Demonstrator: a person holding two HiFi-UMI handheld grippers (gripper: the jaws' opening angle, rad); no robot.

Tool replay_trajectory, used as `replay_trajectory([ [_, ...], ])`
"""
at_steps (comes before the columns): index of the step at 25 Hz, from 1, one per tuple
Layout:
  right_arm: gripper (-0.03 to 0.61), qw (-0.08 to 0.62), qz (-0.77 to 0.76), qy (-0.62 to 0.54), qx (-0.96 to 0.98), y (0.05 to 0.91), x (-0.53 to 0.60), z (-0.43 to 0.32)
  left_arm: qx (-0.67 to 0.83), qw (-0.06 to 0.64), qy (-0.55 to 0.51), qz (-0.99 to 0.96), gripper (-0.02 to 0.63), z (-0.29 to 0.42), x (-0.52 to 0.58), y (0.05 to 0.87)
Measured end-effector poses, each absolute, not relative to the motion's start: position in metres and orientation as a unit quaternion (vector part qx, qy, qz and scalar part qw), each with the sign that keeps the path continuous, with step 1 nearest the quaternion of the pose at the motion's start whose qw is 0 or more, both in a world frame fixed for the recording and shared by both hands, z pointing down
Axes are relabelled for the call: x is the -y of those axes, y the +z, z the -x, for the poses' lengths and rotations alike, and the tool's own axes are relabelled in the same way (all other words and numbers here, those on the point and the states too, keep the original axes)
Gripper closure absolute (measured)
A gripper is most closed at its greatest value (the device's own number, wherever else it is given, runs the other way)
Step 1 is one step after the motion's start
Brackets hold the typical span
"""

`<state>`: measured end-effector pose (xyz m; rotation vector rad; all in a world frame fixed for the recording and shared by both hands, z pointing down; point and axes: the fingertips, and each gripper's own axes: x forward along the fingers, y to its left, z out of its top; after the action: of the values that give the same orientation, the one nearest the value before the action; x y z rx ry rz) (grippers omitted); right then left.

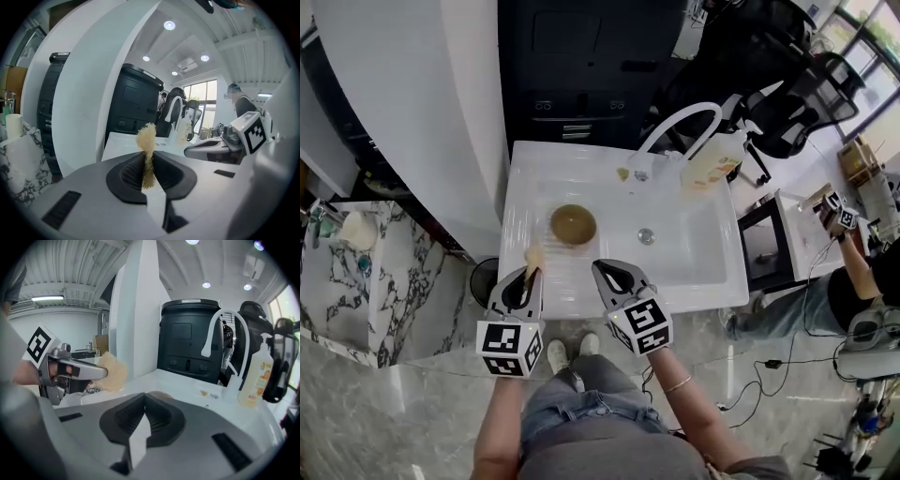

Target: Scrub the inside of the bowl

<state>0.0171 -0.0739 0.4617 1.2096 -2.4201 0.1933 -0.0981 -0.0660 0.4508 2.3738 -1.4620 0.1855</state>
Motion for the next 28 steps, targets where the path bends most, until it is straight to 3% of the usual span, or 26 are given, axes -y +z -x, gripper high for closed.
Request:
replay_trajectory([
  [24, 0.563, 0.394, -0.279, -0.069, 0.873, 0.518, 0.122, 0.02, 0.522, 0.208, 0.077, -0.824, 0.568, 0.091, 0.111, 0.473],
  [28, 0.531, 0.415, -0.252, -0.075, 0.871, 0.53, 0.127, 0.025, 0.527, 0.217, 0.079, -0.818, 0.568, 0.091, 0.114, 0.479],
])
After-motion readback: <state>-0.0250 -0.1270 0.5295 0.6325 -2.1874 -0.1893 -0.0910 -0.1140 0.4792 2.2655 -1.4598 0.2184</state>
